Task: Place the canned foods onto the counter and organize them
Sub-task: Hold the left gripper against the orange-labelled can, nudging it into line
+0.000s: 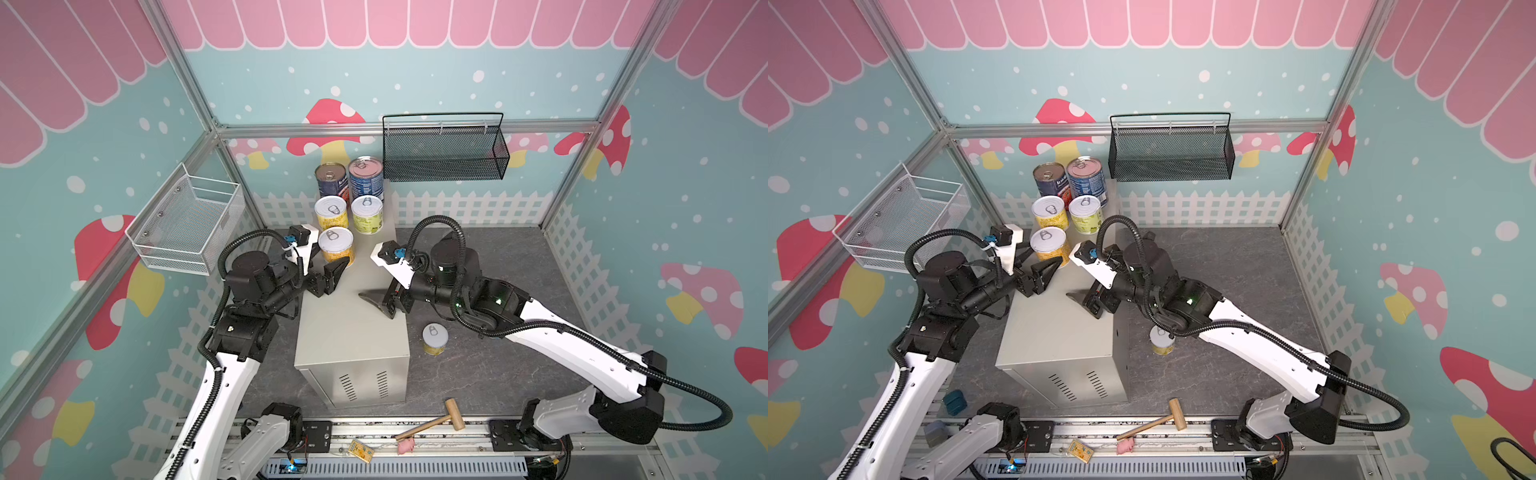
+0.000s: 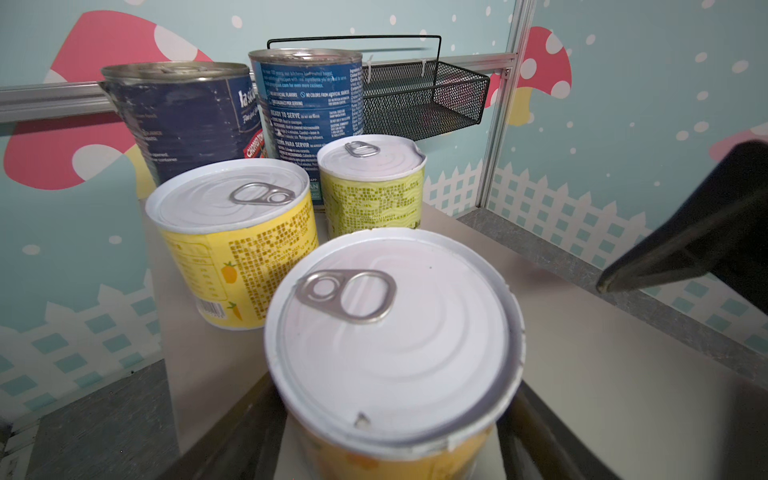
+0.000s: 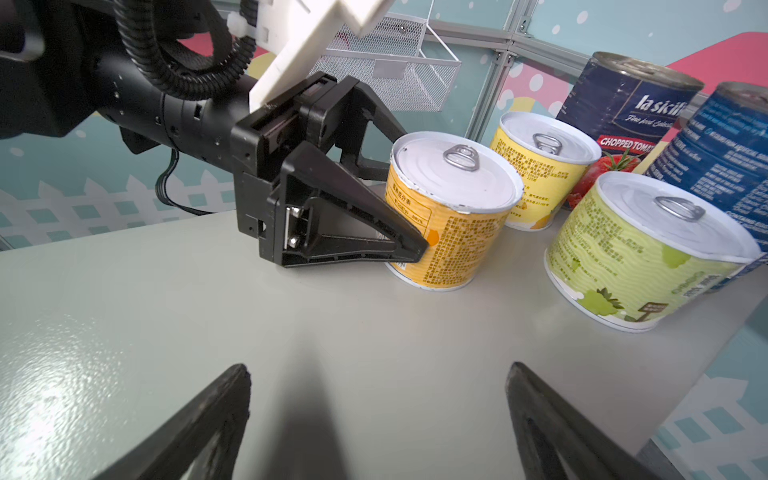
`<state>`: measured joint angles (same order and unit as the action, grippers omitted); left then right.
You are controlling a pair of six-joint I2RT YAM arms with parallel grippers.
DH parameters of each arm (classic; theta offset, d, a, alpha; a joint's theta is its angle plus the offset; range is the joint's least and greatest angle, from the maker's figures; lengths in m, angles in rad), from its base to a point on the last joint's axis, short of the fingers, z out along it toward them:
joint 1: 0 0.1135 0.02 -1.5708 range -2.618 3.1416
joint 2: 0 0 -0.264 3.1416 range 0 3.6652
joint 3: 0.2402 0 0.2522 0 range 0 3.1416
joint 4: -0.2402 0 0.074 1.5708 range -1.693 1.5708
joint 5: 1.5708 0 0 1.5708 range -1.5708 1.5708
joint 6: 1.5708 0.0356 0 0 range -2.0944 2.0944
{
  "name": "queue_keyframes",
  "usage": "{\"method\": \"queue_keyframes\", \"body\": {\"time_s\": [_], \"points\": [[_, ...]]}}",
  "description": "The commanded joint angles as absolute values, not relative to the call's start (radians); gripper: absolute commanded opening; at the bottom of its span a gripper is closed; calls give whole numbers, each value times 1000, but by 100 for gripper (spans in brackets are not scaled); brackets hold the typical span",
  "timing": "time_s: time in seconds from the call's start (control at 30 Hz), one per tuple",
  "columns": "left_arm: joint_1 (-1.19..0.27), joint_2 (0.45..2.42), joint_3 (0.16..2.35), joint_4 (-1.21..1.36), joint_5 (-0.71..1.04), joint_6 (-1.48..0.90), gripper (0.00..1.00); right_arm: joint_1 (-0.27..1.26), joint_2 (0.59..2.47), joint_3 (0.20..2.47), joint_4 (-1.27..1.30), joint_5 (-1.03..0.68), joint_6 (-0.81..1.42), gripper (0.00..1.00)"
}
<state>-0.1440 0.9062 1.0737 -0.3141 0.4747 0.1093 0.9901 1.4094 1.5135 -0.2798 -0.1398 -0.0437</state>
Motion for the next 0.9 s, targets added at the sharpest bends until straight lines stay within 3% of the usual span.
{"method": "queue_keyframes", "body": {"time_s": [0.0, 0.2, 0.4, 0.6, 0.87], "points": [[-130, 911, 1064, -274, 469, 120, 75, 994, 1433, 1565, -266, -145, -42, 97], [-130, 935, 1070, -239, 505, 91, 88, 993, 1455, 1601, -285, -127, -31, 96], [-137, 967, 1093, -225, 482, 90, 90, 993, 1422, 1567, -286, -88, -24, 96], [-146, 992, 1097, -182, 508, 75, 88, 992, 1376, 1516, -284, -53, -21, 96], [-160, 984, 1092, -195, 462, 94, 75, 991, 1375, 1514, -285, -44, -27, 96]]}}
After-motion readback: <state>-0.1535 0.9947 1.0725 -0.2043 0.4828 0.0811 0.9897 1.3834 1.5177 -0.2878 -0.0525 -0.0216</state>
